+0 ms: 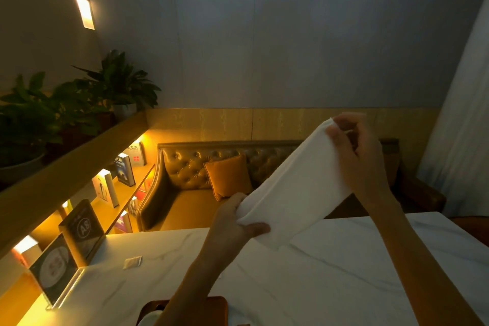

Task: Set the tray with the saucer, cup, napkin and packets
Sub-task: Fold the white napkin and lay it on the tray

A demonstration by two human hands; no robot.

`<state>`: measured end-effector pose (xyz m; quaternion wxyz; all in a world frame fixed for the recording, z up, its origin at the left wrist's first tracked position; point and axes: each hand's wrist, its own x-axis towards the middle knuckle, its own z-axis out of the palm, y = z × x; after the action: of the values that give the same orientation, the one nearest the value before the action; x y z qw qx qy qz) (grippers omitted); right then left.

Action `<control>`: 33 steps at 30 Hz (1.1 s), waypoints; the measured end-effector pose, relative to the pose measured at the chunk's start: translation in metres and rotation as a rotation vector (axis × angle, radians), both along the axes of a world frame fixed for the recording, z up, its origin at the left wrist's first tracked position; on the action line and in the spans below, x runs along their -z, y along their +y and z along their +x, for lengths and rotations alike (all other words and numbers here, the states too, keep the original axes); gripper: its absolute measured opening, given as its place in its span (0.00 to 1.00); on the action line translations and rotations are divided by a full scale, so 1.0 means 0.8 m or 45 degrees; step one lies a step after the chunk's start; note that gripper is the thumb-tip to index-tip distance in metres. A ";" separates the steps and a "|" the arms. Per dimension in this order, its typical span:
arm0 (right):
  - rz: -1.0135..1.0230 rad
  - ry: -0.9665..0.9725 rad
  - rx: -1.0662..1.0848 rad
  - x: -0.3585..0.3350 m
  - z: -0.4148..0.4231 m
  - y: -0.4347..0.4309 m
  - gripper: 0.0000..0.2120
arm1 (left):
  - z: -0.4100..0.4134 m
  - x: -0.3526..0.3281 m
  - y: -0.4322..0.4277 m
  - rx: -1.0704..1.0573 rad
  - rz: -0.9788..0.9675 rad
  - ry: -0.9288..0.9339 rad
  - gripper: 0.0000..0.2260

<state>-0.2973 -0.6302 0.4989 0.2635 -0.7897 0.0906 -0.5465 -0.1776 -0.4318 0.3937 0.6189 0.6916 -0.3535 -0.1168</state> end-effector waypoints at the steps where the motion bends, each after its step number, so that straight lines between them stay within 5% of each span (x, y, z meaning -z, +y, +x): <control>1: 0.023 -0.024 -0.015 -0.001 0.000 0.000 0.11 | 0.002 -0.001 0.000 0.021 -0.034 0.069 0.20; 6: 0.074 -0.095 -0.058 -0.005 0.002 0.002 0.11 | 0.015 0.013 0.001 0.212 0.001 0.415 0.14; 12: 0.109 -0.087 0.009 0.009 0.012 0.002 0.13 | 0.017 0.036 -0.014 -0.025 -0.425 0.671 0.11; 18: 0.445 0.056 0.103 0.072 0.017 -0.013 0.09 | 0.031 0.015 -0.014 -0.436 -0.488 -0.119 0.09; 21: 0.515 0.514 0.130 0.120 0.024 -0.011 0.18 | 0.035 0.002 -0.014 -0.184 -0.347 -0.408 0.12; 24: 0.444 0.597 -0.297 0.143 0.035 0.023 0.21 | 0.029 -0.010 -0.030 0.001 -0.122 -0.612 0.11; 27: 0.573 0.598 -0.584 0.142 0.050 0.052 0.11 | 0.025 -0.014 -0.043 0.082 -0.063 -0.642 0.07; 33: 0.433 0.376 -0.484 0.146 0.066 0.071 0.09 | 0.040 -0.015 -0.032 0.041 -0.005 -0.480 0.03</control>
<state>-0.2447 -0.5735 0.3824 0.4736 -0.8080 0.0686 -0.3436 -0.1454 -0.4575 0.4054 0.5410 0.6944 -0.4744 0.0057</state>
